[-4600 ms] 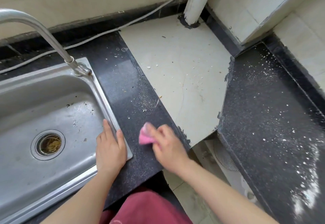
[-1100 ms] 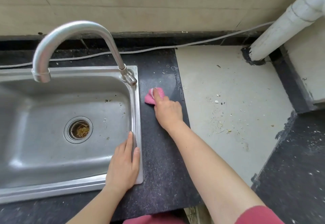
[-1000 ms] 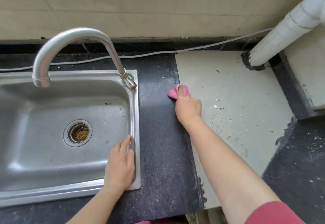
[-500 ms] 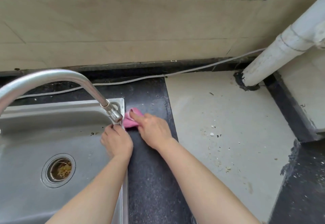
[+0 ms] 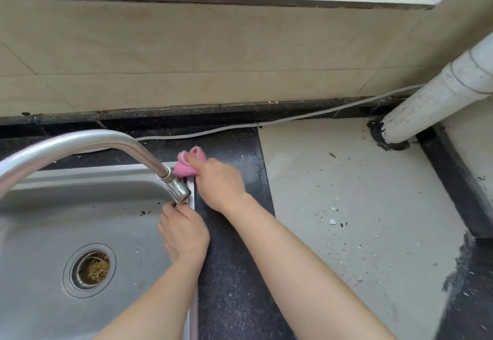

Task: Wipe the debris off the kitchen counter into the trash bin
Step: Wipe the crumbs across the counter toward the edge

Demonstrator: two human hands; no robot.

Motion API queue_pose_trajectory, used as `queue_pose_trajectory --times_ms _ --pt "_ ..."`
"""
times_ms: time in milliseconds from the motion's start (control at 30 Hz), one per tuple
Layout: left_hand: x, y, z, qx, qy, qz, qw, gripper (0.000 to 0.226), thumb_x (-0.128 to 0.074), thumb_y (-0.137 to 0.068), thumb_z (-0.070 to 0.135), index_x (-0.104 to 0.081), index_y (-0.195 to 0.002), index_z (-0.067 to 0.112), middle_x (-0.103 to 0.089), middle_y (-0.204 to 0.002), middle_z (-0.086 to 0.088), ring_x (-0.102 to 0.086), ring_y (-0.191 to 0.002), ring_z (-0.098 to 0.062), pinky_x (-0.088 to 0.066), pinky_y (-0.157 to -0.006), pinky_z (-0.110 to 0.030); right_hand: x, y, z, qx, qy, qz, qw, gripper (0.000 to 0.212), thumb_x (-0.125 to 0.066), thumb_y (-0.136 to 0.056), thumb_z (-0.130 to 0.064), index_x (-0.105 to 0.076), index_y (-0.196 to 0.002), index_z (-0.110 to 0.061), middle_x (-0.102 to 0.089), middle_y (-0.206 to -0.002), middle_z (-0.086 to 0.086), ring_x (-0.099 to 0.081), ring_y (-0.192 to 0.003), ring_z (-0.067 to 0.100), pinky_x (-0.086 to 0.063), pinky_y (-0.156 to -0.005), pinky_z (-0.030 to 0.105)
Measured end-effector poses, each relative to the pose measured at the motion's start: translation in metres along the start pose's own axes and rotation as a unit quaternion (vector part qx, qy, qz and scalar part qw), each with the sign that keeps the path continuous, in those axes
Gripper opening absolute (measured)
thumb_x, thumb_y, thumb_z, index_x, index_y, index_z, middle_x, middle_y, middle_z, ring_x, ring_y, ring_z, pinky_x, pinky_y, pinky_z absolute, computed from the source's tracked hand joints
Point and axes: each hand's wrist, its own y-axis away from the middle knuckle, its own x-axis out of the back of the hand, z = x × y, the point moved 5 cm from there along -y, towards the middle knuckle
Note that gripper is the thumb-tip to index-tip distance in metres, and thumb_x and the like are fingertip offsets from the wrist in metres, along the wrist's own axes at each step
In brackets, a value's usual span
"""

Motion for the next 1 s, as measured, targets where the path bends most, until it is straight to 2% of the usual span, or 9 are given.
queue_pose_trajectory --times_ms 100,267,400,500,567,633,767,867,1000 --pt "0.000 0.000 0.001 -0.002 -0.003 -0.002 1.000 0.033 -0.032 -0.098 0.022 -0.052 -0.116 0.001 -0.053 -0.124 -0.026 -0.044 -0.116 -0.041 -0.034 -0.093 -0.048 -0.005 -0.011 0.016 -0.023 0.048 0.013 0.998 0.056 -0.040 -0.097 -0.009 -0.027 -0.147 -0.030 -0.056 -0.124 0.018 -0.064 -0.092 0.036 -0.038 -0.065 0.037" --pt "0.000 0.000 0.002 0.003 -0.010 -0.013 1.000 0.033 -0.031 -0.099 0.023 -0.050 -0.117 0.003 -0.053 -0.124 -0.024 -0.044 -0.116 -0.040 -0.034 -0.092 -0.047 0.026 0.006 0.107 -0.161 0.113 0.081 0.977 0.055 -0.041 -0.096 -0.008 -0.026 -0.147 -0.020 -0.048 -0.138 0.015 -0.067 -0.085 0.034 -0.038 -0.063 0.035" --pt "-0.001 0.000 0.003 -0.003 -0.010 -0.009 1.000 0.033 -0.031 -0.099 0.022 -0.050 -0.117 0.002 -0.054 -0.123 -0.026 -0.044 -0.115 -0.041 -0.034 -0.092 -0.047 0.052 0.051 0.182 -0.312 0.108 0.118 0.936 0.050 -0.037 -0.097 -0.007 -0.030 -0.145 -0.018 -0.063 -0.112 0.017 -0.066 -0.086 0.034 -0.037 -0.063 0.033" --pt "-0.001 0.000 0.002 0.002 -0.014 -0.011 1.000 0.033 -0.031 -0.099 0.022 -0.050 -0.118 0.003 -0.053 -0.124 -0.026 -0.043 -0.116 -0.041 -0.034 -0.092 -0.048 0.071 0.066 0.207 -0.410 0.088 0.127 0.899 0.051 -0.038 -0.095 -0.006 -0.031 -0.144 -0.019 -0.065 -0.110 0.019 -0.064 -0.096 0.036 -0.037 -0.070 0.035" --pt "0.000 0.000 0.002 0.003 -0.018 -0.010 1.000 0.034 -0.031 -0.099 0.022 -0.049 -0.119 0.003 -0.053 -0.125 -0.026 -0.043 -0.116 -0.041 -0.034 -0.093 -0.049 0.077 0.058 0.192 -0.402 0.053 0.155 0.901 0.053 -0.038 -0.096 -0.009 -0.029 -0.146 -0.025 -0.066 -0.106 0.016 -0.063 -0.089 0.033 -0.035 -0.068 0.032" --pt "0.000 0.000 0.003 0.000 -0.019 -0.008 1.000 0.034 -0.031 -0.099 0.022 -0.049 -0.119 0.002 -0.053 -0.124 -0.027 -0.044 -0.116 -0.042 -0.034 -0.093 -0.050 0.069 0.039 0.156 -0.335 0.034 0.156 0.928 0.055 -0.038 -0.097 -0.012 -0.025 -0.147 -0.033 -0.066 -0.103 0.012 -0.063 -0.081 0.029 -0.039 -0.066 0.031" --pt "-0.001 0.000 0.003 -0.004 -0.021 -0.008 1.000 0.034 -0.030 -0.098 0.023 -0.049 -0.116 0.000 -0.053 -0.123 -0.029 -0.044 -0.115 -0.044 -0.034 -0.093 -0.050 0.028 0.023 0.101 -0.214 0.044 0.091 0.972 0.058 -0.041 -0.096 -0.014 -0.023 -0.148 -0.035 -0.058 -0.122 0.013 -0.065 -0.086 0.031 -0.041 -0.066 0.033" --pt "0.000 -0.001 0.003 -0.007 -0.022 -0.007 1.000 0.035 -0.029 -0.098 0.022 -0.049 -0.113 -0.003 -0.053 -0.120 -0.031 -0.044 -0.113 -0.046 -0.034 -0.091 -0.050 0.028 0.052 0.128 -0.262 0.053 0.097 0.959 0.056 -0.036 -0.099 -0.014 -0.020 -0.149 -0.033 -0.053 -0.128 0.015 -0.064 -0.090 0.032 -0.037 -0.066 0.034" --pt "0.000 -0.002 0.003 -0.011 -0.015 0.003 1.000 0.037 -0.030 -0.098 0.021 -0.050 -0.114 -0.005 -0.053 -0.120 -0.032 -0.046 -0.111 -0.047 -0.035 -0.089 -0.050 0.041 0.118 0.202 -0.411 0.046 0.116 0.903 0.059 -0.036 -0.097 -0.012 -0.020 -0.150 -0.033 -0.049 -0.135 0.019 -0.062 -0.098 0.038 -0.047 -0.078 0.042"
